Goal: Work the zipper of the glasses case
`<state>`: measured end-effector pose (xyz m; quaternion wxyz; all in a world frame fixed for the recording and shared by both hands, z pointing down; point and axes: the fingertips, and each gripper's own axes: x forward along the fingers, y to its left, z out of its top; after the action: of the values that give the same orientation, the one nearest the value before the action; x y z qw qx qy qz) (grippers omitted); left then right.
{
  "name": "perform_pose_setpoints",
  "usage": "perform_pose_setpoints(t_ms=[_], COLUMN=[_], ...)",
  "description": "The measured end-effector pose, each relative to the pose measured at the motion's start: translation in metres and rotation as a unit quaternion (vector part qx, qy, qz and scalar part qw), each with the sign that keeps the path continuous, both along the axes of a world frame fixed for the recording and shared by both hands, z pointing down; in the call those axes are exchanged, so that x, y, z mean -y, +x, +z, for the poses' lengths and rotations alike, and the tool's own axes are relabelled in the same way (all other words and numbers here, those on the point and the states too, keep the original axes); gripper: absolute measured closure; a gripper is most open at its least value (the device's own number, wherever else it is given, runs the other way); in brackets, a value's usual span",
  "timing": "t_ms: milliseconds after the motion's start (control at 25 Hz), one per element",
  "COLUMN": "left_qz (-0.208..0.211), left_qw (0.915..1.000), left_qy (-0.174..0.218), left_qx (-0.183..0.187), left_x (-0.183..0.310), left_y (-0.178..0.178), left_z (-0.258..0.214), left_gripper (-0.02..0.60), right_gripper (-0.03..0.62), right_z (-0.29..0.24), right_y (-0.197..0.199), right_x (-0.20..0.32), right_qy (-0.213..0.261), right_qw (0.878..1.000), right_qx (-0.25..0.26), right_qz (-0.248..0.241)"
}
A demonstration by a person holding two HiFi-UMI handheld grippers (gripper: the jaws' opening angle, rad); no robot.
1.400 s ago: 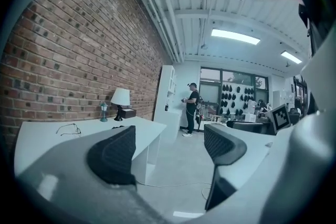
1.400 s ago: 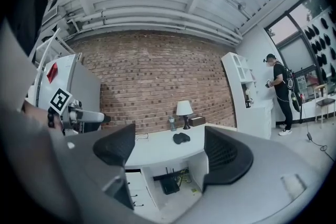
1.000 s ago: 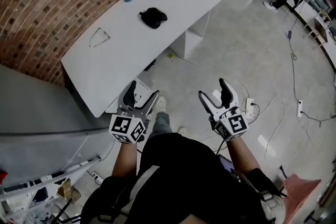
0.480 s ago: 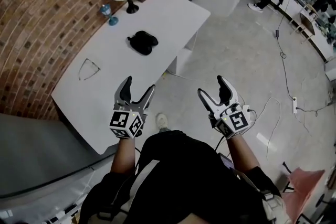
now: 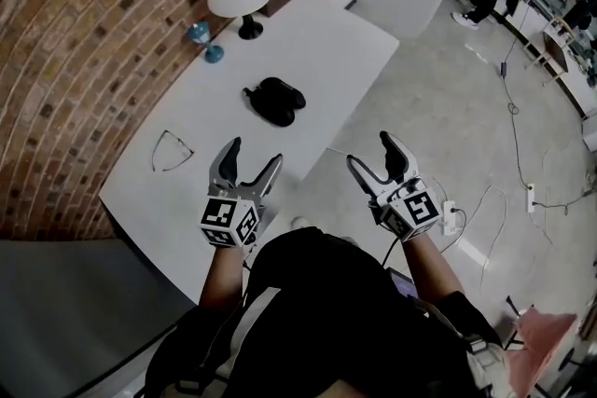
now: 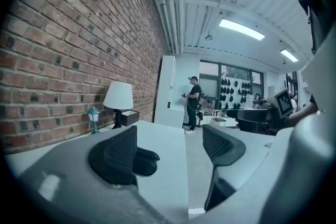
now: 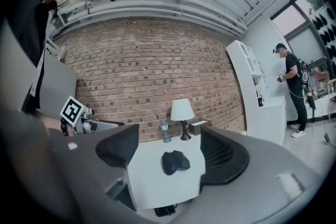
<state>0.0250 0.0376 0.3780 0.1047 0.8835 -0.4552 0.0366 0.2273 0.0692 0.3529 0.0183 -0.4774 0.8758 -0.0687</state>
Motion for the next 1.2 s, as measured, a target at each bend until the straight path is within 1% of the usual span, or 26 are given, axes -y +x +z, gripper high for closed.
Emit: perform_pose_setpoints(t_ms=[160, 280, 320, 440, 480, 600, 720, 840, 920, 1040, 1200], left_qz=[-0.013, -0.026, -0.03, -0.046, -0.053, -0.076, -0.092, -0.11, -0.12, -0.135, -0.155], left_qw=[0.9997, 0.9991, 0.9987, 0.9974, 0.9968, 0.9942, 0.9919, 0.9892, 0.9871, 0.9834, 0.977], left_qy=[-0.018, -0.034, -0.04, -0.055, -0.059, -0.076, -0.086, -0.097, -0.106, -0.121, -0.146], left_qx=[-0.002, -0.005, -0.006, -0.006, -0.005, -0.009, -0.012, -0.008, -0.006, 0.003, 0.006], left_x=[0.021, 0.033, 0.038, 0.057, 0.065, 0.086, 0.11, 0.129, 0.139, 0.151, 0.161], left_y=[-0.019, -0.025, -0.026, -0.024, -0.024, -0.021, -0.016, -0.017, -0.018, -0.021, -0.023], left_z=[0.014, 0.027, 0.032, 0.046, 0.05, 0.06, 0.063, 0.069, 0.075, 0.084, 0.097], left_gripper=[0.187, 0.187, 0.196, 0.199, 0.199, 0.199, 0.199, 0.199, 0.199, 0.199, 0.204], right_gripper=[0.23, 0.23, 0.23, 0.23, 0.23, 0.23, 0.233, 0.235, 0.235, 0.235, 0.237], right_z=[0.017, 0.041, 0.047, 0.056, 0.06, 0.081, 0.105, 0.137, 0.161, 0.192, 0.218], right_y=[-0.027, -0.033, -0.033, -0.033, -0.032, -0.032, -0.037, -0.047, -0.054, -0.066, -0.081], right_x=[0.028, 0.046, 0.053, 0.081, 0.092, 0.124, 0.158, 0.185, 0.197, 0.205, 0.211], right_qy=[-0.021, -0.039, -0.045, -0.065, -0.069, -0.076, -0.09, -0.106, -0.115, -0.121, -0.128], right_qw=[0.999, 0.997, 0.996, 0.995, 0.994, 0.988, 0.978, 0.965, 0.954, 0.935, 0.912], right_qx=[-0.012, -0.044, -0.049, -0.037, -0.041, -0.084, -0.121, -0.156, -0.184, -0.221, -0.242], right_qz=[-0.027, -0.049, -0.055, -0.07, -0.078, -0.109, -0.147, -0.182, -0.207, -0.251, -0.304])
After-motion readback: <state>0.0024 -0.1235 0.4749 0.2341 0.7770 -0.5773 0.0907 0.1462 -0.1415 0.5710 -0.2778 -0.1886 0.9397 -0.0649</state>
